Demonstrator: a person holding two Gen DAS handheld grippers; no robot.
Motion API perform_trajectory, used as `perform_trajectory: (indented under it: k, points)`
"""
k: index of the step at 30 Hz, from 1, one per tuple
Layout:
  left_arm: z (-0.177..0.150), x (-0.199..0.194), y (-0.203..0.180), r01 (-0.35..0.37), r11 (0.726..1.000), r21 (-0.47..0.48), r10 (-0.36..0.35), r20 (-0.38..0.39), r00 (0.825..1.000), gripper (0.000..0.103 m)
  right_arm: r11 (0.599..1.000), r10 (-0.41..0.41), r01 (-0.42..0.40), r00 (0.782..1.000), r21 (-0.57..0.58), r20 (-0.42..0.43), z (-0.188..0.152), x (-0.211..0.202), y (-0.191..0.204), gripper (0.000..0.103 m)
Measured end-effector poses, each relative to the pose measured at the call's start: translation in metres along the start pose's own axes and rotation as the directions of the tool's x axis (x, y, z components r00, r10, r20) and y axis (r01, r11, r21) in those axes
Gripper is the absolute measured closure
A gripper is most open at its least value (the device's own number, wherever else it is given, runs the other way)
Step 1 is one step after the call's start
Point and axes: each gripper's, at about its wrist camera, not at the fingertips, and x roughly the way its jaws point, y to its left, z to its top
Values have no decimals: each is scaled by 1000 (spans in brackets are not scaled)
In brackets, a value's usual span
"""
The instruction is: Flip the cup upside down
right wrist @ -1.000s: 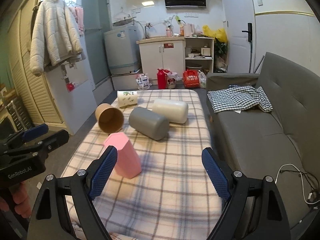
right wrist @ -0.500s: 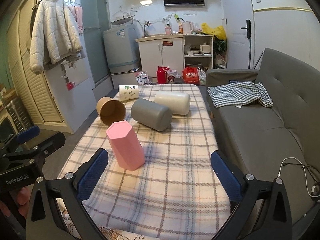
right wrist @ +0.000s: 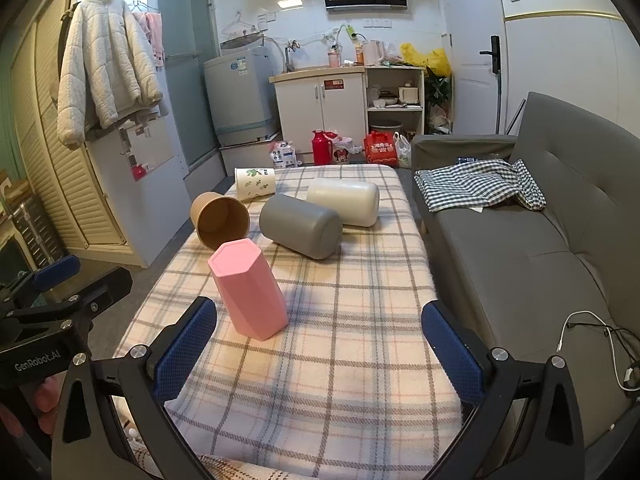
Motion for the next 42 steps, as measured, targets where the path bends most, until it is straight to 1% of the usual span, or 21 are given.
perform_trajectory:
  k: [10, 17, 42]
  points:
    - [-2, 1, -1, -3, 1000, 8, 3, 3, 1000, 0, 1000, -5, 5, 1000, 1, -4, -1, 0, 0, 0]
    - [-5, 1, -3, -18, 1000, 8, 18, 8, 1000, 0, 1000, -11, 11, 1000, 3, -11, -2, 2, 1, 0]
    - [-7, 1, -4, -14, 1000, 9, 14, 1, 1000, 0, 1000, -17, 18, 1000, 5, -17, -3, 3, 2, 0]
